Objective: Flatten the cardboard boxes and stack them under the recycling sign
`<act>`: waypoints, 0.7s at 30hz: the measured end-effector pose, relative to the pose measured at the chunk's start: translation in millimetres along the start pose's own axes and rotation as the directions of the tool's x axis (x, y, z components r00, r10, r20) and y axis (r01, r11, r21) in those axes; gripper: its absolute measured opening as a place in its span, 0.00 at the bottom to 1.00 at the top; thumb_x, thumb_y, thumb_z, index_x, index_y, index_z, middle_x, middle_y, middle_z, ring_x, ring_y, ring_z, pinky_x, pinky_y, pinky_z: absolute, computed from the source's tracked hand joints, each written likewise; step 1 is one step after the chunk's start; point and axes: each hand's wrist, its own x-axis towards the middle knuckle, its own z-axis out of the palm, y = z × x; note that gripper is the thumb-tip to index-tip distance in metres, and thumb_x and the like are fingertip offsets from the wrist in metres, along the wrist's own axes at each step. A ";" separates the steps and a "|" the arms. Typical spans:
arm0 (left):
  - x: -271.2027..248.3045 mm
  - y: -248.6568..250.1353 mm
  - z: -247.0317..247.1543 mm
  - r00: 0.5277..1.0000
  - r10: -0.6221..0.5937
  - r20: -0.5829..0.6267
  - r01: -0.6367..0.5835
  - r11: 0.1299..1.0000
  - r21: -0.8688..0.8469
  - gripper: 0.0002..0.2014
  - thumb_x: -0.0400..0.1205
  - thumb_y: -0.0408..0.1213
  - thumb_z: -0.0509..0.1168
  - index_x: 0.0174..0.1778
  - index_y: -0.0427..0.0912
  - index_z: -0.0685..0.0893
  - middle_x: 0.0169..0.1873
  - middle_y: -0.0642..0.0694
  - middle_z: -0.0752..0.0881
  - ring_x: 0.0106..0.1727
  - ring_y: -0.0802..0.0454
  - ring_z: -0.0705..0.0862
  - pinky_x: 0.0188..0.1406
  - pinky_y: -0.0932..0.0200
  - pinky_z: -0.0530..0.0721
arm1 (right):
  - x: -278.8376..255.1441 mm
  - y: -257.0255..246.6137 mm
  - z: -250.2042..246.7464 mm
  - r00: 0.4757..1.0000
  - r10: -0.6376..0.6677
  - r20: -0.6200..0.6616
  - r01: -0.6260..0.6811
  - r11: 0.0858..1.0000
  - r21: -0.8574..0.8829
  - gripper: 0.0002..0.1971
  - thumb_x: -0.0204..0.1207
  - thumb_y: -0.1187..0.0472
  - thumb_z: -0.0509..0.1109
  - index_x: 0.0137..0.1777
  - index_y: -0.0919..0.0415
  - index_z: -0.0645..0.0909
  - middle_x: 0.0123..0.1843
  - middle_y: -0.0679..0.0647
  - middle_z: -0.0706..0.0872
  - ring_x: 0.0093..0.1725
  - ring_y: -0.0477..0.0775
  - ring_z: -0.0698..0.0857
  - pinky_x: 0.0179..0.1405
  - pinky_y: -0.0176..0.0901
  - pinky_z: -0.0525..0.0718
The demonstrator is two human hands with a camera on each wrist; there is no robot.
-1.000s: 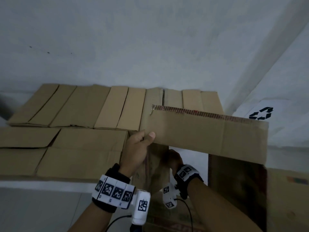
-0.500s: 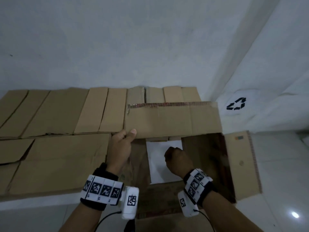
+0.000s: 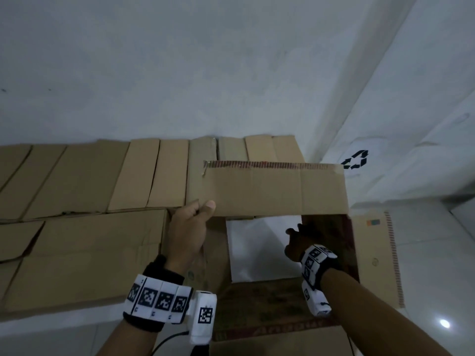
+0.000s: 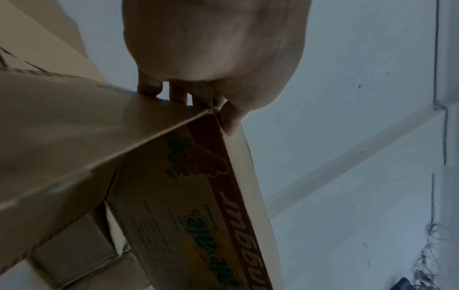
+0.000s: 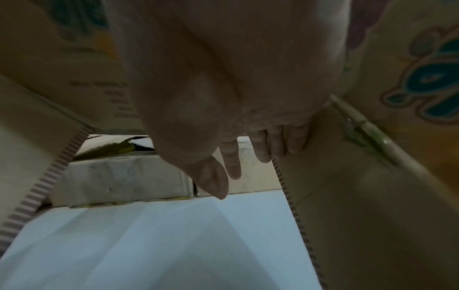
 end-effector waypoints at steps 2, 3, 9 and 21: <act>0.3 -2.0 -5.0 1.000 0.005 0.005 -0.005 1.000 0.000 0.31 0.76 0.62 0.63 0.49 0.32 0.84 0.47 0.27 0.85 0.52 0.28 0.83 0.58 0.26 0.81 | -0.8 1.2 2.2 1.000 0.001 -0.015 0.000 1.000 0.032 0.32 0.83 0.48 0.57 0.85 0.50 0.51 0.87 0.57 0.47 0.85 0.64 0.49 0.81 0.56 0.59; 0.4 -2.0 -7.1 1.000 0.007 0.009 -0.007 1.000 -0.004 0.31 0.77 0.62 0.63 0.48 0.31 0.84 0.47 0.26 0.85 0.51 0.28 0.83 0.57 0.26 0.80 | -2.7 0.4 5.0 0.999 -0.018 -0.051 0.022 0.996 0.089 0.31 0.82 0.48 0.57 0.84 0.49 0.55 0.86 0.57 0.52 0.85 0.62 0.52 0.79 0.55 0.63; -0.2 -7.8 -19.9 1.000 -0.010 0.008 0.010 1.000 -0.027 0.18 0.84 0.48 0.64 0.48 0.33 0.87 0.44 0.32 0.88 0.50 0.33 0.86 0.54 0.35 0.84 | -64.7 -2.6 14.8 0.748 0.004 -0.664 0.356 0.842 0.405 0.12 0.76 0.60 0.71 0.58 0.52 0.80 0.54 0.50 0.85 0.45 0.48 0.83 0.42 0.40 0.81; -11.5 -9.2 -19.1 0.995 -0.024 0.097 0.038 0.988 -0.148 0.10 0.86 0.34 0.61 0.55 0.44 0.88 0.49 0.51 0.92 0.53 0.57 0.89 0.43 0.71 0.85 | -90.8 120.7 -25.5 0.747 0.023 -0.665 0.101 0.984 0.148 0.35 0.51 0.40 0.86 0.60 0.46 0.81 0.82 0.63 0.59 0.83 0.70 0.47 0.76 0.75 0.53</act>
